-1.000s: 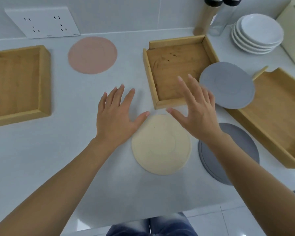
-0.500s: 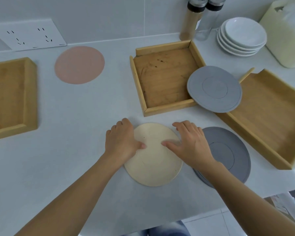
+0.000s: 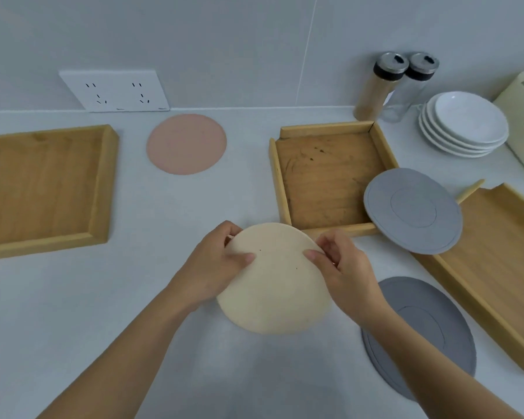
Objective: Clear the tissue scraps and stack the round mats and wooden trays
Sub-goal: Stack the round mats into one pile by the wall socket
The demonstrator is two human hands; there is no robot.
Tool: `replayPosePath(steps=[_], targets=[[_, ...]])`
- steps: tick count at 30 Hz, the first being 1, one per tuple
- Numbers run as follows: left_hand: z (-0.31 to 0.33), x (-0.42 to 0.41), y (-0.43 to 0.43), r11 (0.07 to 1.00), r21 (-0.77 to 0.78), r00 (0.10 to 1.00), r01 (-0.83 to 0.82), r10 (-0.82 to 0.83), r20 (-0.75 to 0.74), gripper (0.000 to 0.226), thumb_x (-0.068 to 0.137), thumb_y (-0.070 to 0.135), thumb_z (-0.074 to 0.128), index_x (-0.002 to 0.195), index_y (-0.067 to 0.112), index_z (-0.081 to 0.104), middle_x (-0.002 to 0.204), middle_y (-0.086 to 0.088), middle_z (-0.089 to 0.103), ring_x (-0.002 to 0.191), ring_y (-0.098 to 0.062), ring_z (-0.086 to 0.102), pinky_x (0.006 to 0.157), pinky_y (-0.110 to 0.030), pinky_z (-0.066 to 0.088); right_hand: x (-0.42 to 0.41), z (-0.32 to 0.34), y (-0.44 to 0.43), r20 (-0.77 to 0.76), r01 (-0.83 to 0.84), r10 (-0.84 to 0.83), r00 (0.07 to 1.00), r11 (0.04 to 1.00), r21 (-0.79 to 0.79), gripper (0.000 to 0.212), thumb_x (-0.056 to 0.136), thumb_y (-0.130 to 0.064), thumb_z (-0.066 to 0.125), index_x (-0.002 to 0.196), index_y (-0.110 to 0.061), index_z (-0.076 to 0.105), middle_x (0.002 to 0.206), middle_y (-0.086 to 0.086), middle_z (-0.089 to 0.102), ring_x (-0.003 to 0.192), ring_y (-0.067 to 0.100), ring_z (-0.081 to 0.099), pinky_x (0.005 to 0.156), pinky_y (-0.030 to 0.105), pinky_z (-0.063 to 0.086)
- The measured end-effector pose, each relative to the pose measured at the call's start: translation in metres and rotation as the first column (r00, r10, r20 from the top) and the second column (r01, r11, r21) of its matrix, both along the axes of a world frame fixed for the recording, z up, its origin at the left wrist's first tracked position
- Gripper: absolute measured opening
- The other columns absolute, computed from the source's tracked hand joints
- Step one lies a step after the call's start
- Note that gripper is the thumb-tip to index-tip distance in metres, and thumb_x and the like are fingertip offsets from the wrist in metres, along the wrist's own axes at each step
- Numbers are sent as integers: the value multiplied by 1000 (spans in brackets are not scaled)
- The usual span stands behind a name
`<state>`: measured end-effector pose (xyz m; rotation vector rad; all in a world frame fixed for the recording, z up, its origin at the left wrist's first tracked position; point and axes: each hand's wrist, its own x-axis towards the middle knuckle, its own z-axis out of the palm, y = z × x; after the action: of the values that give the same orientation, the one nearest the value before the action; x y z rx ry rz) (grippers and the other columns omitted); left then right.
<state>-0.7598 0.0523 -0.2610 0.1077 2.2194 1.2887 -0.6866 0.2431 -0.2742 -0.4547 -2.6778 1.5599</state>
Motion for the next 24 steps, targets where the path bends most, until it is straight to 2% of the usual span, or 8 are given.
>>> replayPosePath(steps=[3, 6, 9, 13, 16, 18, 20, 24], targets=[[6, -12, -20, 997, 29, 983, -68, 62, 173, 34, 69, 19, 76, 96, 15, 55, 97, -3, 63, 88, -18, 62, 63, -30, 50, -23, 7, -10, -46, 31, -35, 998, 997, -66, 15, 88, -18, 59, 80, -26, 50, 78, 0, 61, 69, 14, 55, 59, 21, 43], [8, -21, -38, 987, 50, 968, -156, 143, 204, 20, 77, 6, 71, 92, 5, 59, 93, -11, 67, 79, -20, 65, 58, -29, 56, -51, 13, -21, -67, 25, -31, 997, 996, -85, 17, 87, -17, 61, 79, -28, 51, 77, 2, 62, 70, 18, 58, 61, 28, 47], [10, -38, -48, 950, 87, 947, -301, 287, 143, 18, 78, 2, 69, 92, -1, 58, 87, -13, 66, 73, -21, 64, 55, -30, 56, -85, 16, -33, -72, 6, -12, 997, 997, -82, 19, 87, -16, 61, 77, -28, 50, 76, 3, 61, 66, 13, 53, 59, 19, 45], [14, -83, -56, 897, 103, 902, -430, 433, -8, 17, 76, 3, 70, 89, 5, 58, 84, -9, 64, 74, -23, 61, 61, -38, 54, -147, 17, -48, -48, 9, -13, 999, 997, -83, 14, 87, -17, 60, 79, -24, 51, 74, -5, 54, 65, 7, 48, 54, 11, 39], [11, -127, -61, 877, 87, 867, -473, 481, -131, 18, 73, 5, 73, 84, 11, 59, 81, -5, 62, 75, -25, 59, 73, -48, 53, -196, 19, -60, -51, -2, 1, 999, 1000, -23, 8, 89, -18, 58, 89, -14, 51, 73, -7, 51, 68, 11, 48, 58, 20, 38], [7, -158, -64, 869, 82, 852, -488, 495, -170, 21, 73, 5, 73, 78, 17, 56, 79, -3, 61, 74, -25, 57, 74, -50, 52, -230, 19, -67, -58, -14, 15, 998, 1000, 15, 8, 90, -19, 57, 91, -13, 50, 71, -8, 49, 69, 13, 48, 58, 22, 37], [4, -179, -67, 865, 69, 847, -497, 501, -176, 25, 73, 5, 72, 74, 20, 52, 77, -2, 58, 74, -24, 56, 74, -49, 51, -252, 17, -73, -40, -15, 16, 999, 999, 31, 8, 91, -19, 55, 92, -13, 50, 71, -8, 48, 70, 14, 48, 57, 21, 38], [-14, -217, -73, 861, 30, 846, -507, 504, -175, 26, 73, 1, 71, 73, 19, 52, 74, -2, 57, 73, -25, 55, 68, -41, 47, -290, -4, -82, 22, -46, 44, 999, 997, 63, 13, 92, -18, 53, 97, -6, 50, 78, 2, 52, 75, 20, 51, 68, 34, 43]])
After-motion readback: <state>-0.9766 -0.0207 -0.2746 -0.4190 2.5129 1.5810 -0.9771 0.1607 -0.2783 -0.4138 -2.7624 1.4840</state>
